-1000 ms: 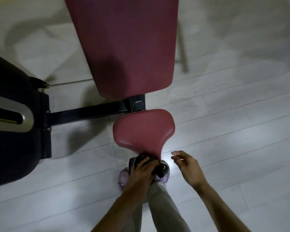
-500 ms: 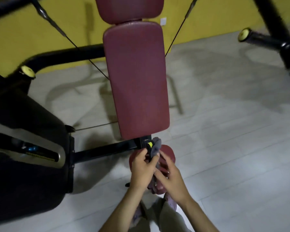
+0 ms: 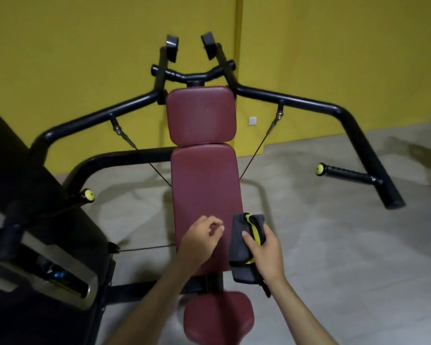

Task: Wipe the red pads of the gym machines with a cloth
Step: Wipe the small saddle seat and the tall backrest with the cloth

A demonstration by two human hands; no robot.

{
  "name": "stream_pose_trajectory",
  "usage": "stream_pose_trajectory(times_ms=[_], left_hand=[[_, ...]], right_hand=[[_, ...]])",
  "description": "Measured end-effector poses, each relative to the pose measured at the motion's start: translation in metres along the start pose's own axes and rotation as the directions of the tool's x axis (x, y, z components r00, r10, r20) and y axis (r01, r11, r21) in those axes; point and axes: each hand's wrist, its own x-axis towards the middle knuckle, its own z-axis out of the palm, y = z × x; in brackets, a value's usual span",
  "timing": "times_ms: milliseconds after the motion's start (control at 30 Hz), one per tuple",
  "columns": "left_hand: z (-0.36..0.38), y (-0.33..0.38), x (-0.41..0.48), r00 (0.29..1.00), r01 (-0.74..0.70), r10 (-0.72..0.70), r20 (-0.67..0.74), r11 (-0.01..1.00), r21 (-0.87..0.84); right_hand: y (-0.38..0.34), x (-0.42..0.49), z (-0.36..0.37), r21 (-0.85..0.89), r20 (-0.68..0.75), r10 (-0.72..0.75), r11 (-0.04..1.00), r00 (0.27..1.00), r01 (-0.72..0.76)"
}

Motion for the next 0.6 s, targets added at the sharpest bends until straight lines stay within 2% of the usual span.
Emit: stream_pose_trajectory(times_ms=[100, 200, 333, 500, 533, 600], left_hand=[[-0.032, 0.011, 0.031, 1.000, -0.010, 0.012, -0.009, 0.978, 0.208], [-0.063, 0.020, 0.065, 0.996, -0.045, 0.073, -0.058, 0.920, 0.390], [-0.104, 0.023, 0.121, 0.982, -0.061, 0.140, -0.129, 0.874, 0.481], [-0.150, 0.020, 0.195, 0.961, -0.049, 0.198, -0.191, 0.806, 0.590], [-0.156, 0.018, 0.207, 0.956, -0.048, 0.211, -0.204, 0.797, 0.602], [-0.164, 0.011, 0.229, 0.947, -0.067, 0.246, -0.206, 0.781, 0.621]], right_hand=[[-0.035, 0.033, -0.001, 0.025, -0.025, -0.054, 0.998, 0.998, 0.055], [-0.070, 0.074, 0.006, 0.060, -0.031, -0.032, 0.998, 0.999, 0.034], [-0.119, 0.134, 0.022, 0.114, -0.061, -0.082, 0.989, 0.995, 0.089], [-0.203, 0.206, 0.054, 0.087, -0.108, -0.293, 0.949, 0.950, 0.303], [-0.221, 0.220, 0.062, 0.046, -0.133, -0.362, 0.928, 0.923, 0.371], [-0.256, 0.249, 0.081, -0.143, -0.170, -0.554, 0.832, 0.815, 0.536]])
